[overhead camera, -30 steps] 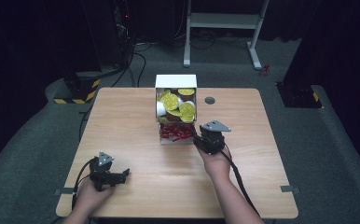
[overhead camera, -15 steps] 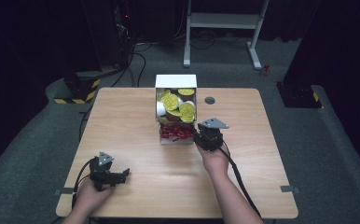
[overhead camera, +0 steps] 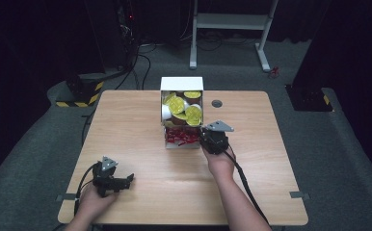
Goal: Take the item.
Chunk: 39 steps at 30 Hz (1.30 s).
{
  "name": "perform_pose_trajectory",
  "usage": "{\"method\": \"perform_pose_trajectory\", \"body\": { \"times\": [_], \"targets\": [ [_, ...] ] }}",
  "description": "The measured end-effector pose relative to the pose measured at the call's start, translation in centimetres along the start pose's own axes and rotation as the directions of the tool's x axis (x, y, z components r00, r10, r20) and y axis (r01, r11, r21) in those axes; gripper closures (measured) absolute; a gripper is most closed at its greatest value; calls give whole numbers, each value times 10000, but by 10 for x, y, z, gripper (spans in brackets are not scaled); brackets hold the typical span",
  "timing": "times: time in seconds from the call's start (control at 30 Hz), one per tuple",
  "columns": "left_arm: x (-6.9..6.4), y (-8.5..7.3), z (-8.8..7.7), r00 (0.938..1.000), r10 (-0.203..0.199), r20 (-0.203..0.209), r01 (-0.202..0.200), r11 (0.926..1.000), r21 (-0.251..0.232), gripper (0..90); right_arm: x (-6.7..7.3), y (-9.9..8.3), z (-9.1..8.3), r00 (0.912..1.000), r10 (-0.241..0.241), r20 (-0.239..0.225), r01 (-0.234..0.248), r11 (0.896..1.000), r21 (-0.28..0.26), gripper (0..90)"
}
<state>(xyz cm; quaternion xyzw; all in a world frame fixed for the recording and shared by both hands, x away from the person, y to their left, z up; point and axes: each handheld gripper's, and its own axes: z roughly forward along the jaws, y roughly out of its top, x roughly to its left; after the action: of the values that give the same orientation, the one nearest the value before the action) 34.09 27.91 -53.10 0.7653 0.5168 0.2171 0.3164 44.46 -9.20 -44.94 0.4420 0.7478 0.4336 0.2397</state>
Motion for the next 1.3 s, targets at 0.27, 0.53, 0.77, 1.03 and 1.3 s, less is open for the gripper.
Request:
{"method": "perform_pose_trajectory", "body": {
  "times": [0.27, 0.53, 0.77, 1.03, 1.3],
  "targets": [
    [0, 0, 0, 10000, 33, -4, -33, 10000, 25, 4, -1, 1, 2, 9998, 141, -159, -142, 9999, -16, 809],
    [0, 0, 0, 10000, 9, -3, -9, 10000, 4, 4, 3, 3, 4, 10000, -30, 9, 30, 10000, 29, 872],
    [0, 0, -1, 10000, 9, -1, -9, 10000, 31, 4, 4, 3, 1, 9999, -129, 3, 129, 9999, 7, 879],
    [0, 0, -1, 10000, 1, -1, -1, 10000, 31, 5, 5, -1, -8, 9997, -218, -110, 217, 9997, -116, 885],
    [0, 0, -1, 10000, 1, 1, -1, 10000, 33, 5, 7, -2, -19, 9994, -202, -266, 196, 9995, -244, 887]
  ]
}}
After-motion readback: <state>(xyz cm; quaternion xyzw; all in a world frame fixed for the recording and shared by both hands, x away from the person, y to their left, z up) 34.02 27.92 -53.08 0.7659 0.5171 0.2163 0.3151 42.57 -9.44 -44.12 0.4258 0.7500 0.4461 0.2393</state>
